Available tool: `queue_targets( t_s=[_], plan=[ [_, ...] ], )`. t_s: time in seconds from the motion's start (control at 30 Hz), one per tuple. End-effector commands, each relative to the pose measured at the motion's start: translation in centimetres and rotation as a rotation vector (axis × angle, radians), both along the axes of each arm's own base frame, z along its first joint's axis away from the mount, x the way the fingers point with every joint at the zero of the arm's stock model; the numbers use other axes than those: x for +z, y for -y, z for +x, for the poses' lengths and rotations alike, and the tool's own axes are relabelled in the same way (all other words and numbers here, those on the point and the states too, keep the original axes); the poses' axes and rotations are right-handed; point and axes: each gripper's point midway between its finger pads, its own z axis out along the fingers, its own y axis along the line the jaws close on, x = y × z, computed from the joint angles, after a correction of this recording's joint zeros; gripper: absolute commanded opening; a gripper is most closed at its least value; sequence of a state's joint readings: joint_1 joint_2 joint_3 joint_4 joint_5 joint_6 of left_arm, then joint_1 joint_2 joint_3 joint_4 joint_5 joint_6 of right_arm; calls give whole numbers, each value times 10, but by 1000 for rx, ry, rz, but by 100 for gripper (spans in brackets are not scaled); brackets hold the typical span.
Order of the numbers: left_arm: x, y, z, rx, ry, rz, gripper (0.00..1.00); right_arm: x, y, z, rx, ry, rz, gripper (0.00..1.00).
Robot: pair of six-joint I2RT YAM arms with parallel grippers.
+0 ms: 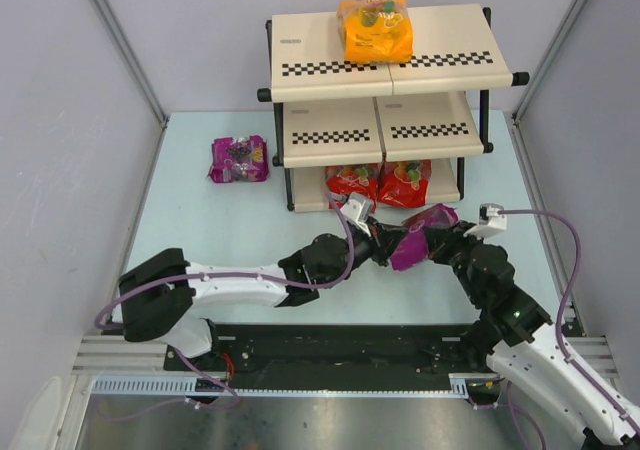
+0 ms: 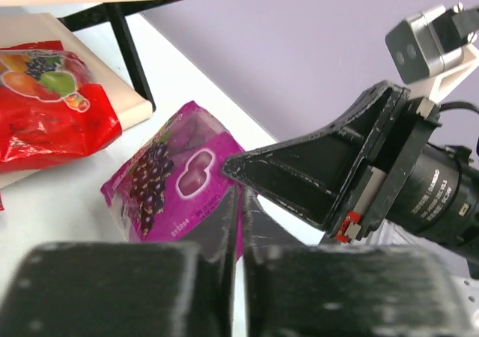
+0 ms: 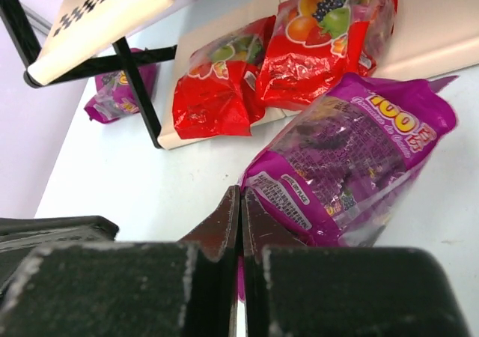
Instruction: Place and organize the candy bags onto the shelf
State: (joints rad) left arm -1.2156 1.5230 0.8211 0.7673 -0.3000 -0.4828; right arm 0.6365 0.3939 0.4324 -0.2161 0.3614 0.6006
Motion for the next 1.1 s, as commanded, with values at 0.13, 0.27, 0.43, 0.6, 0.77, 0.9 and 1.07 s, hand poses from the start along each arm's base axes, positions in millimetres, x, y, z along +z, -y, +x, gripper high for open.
queue_targets(
  t_s=[0.13, 0.27, 0.43, 0.6, 0.77, 0.9, 1.07],
  plan=[
    [-46, -2, -7, -10, -97, 26, 29, -21, 15, 1, -138, -114, 28, 0],
    [-84, 2, -20, -38, -169, 57, 29, -72, 38, -26, -242, -284, 37, 0],
    [-104, 8, -30, -64, -216, 63, 29, -92, 53, -44, -313, -384, 45, 0],
    [-111, 14, -39, -86, -263, 27, 30, -122, 52, -53, -356, -564, -54, 0],
    [-115, 19, -46, -110, -302, -10, 30, -132, 43, -57, -365, -602, -52, 0],
    [-121, 24, -48, -120, -314, -9, 30, -126, 43, -57, -366, -565, -36, 0],
    [-132, 27, -46, -98, -326, 23, 30, -126, 45, -59, -369, -565, -37, 0]
  ],
)
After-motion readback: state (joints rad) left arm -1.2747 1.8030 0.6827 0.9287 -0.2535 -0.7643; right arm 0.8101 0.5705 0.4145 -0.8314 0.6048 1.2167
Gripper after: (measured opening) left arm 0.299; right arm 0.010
